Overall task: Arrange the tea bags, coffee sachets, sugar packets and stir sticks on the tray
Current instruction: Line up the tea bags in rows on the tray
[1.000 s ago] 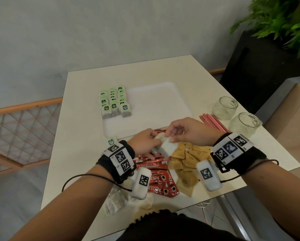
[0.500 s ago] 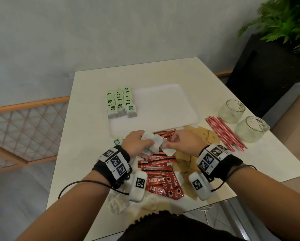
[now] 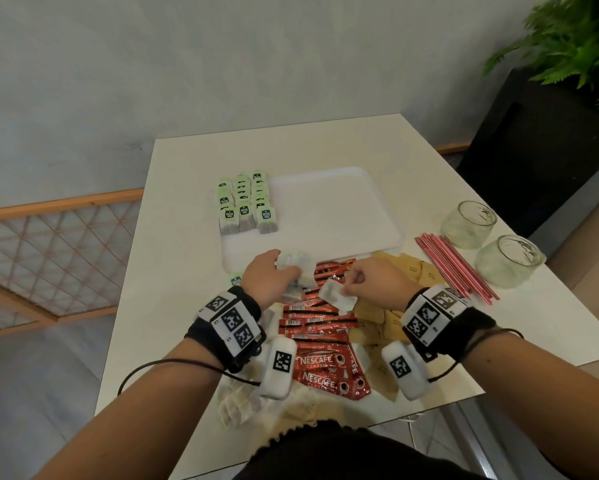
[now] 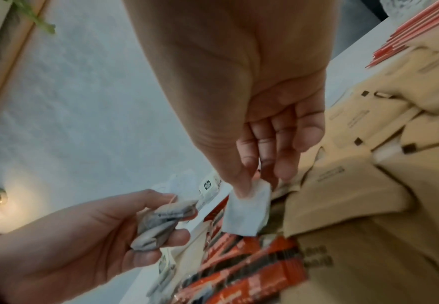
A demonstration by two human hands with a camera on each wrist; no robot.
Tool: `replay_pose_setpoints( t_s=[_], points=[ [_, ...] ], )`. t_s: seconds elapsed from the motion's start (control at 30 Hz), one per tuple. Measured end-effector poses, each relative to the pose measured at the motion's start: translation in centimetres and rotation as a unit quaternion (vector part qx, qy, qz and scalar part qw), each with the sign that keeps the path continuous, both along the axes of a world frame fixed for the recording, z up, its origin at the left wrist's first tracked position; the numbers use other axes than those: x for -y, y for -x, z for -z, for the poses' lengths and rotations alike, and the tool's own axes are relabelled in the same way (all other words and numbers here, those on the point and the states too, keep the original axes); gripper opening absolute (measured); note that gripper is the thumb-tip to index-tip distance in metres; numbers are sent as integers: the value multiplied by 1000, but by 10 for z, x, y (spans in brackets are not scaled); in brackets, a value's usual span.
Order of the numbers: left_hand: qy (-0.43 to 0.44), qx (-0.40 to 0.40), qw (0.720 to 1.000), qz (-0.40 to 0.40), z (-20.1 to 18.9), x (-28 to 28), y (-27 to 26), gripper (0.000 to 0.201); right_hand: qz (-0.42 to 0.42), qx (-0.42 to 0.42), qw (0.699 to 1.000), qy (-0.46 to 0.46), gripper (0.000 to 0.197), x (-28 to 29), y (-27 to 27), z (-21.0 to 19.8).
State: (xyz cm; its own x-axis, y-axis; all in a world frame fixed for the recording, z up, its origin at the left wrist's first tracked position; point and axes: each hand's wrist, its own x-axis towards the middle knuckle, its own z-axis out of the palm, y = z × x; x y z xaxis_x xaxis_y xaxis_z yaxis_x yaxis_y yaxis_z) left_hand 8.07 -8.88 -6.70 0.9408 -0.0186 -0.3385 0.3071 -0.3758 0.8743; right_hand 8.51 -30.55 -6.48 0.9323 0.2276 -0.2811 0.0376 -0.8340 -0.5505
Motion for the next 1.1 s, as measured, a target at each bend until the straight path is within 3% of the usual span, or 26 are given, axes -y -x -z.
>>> replay_pose_setpoints(
  t_s=[0.13, 0.3, 0.57, 0.7, 0.77, 0.9, 1.1],
  points=[
    [8, 31, 999, -5, -5, 3, -1, 30, 26, -14, 997, -76, 11, 0, -4, -14],
    [38, 45, 998, -6, -8, 6, -1, 12, 36, -92, 974, -203, 12, -3, -14, -30],
    [57, 38, 998, -1, -10, 2, -5, 11, 60, -171, 938, -295, 19, -23, -29, -33],
    [61, 27, 998, -19, -11, -10, -10, 10, 26, -214, 923, -320, 28, -35, -37, -38],
    [59, 20, 997, -35, -11, -20, -13, 9, 2, -223, 924, -312, 30, -44, -43, -39],
    [62, 13, 995, -79, -13, -45, -23, 11, 9, -224, 926, -304, 17, -68, -61, -30],
    [84, 19, 986, -141, -14, -84, -39, 18, -3, -121, 961, -248, 19, -105, -88, -4]
  ],
)
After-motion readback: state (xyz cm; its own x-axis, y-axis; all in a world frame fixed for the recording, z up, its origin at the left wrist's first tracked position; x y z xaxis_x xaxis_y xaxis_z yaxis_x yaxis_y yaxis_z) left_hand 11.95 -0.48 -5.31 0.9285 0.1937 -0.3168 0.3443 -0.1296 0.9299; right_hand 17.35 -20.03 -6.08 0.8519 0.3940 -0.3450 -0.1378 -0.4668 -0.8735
